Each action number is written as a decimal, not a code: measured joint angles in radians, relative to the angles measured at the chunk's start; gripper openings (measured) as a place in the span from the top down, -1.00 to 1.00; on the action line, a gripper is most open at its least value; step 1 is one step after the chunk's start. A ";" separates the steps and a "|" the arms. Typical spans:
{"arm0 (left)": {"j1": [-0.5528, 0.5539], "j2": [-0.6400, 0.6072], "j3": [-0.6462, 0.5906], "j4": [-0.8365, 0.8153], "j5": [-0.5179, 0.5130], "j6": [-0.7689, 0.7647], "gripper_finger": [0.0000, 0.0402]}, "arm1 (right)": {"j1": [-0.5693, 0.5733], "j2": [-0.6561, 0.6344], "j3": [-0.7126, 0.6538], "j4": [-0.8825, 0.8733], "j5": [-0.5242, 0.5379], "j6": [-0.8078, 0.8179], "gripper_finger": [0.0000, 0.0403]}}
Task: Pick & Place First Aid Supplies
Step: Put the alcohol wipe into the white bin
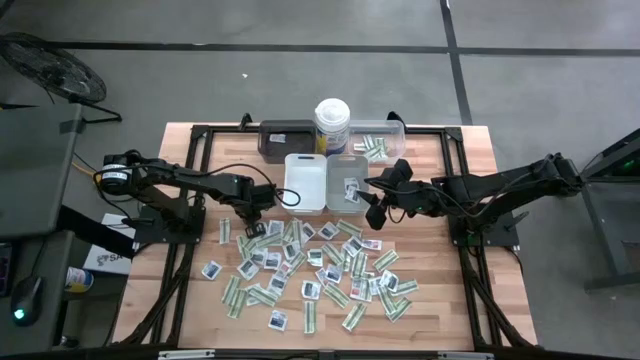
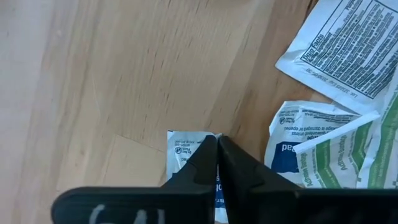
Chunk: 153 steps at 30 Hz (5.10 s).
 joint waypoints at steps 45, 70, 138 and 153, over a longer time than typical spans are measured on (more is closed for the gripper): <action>0.089 0.028 0.353 0.279 0.119 1.117 1.00 | 0.000 0.000 0.001 0.001 0.013 0.009 0.09; 0.204 0.083 0.352 0.376 0.142 0.736 0.92 | 0.000 0.000 0.001 -0.016 0.054 0.054 0.09; -0.649 -0.412 0.353 -0.581 -0.354 -0.376 0.53 | 0.000 0.000 0.000 -0.134 -0.214 0.070 0.09; -0.867 -0.202 0.353 -0.589 -0.286 -0.619 0.53 | 0.000 0.000 0.000 -0.134 -0.227 0.048 0.09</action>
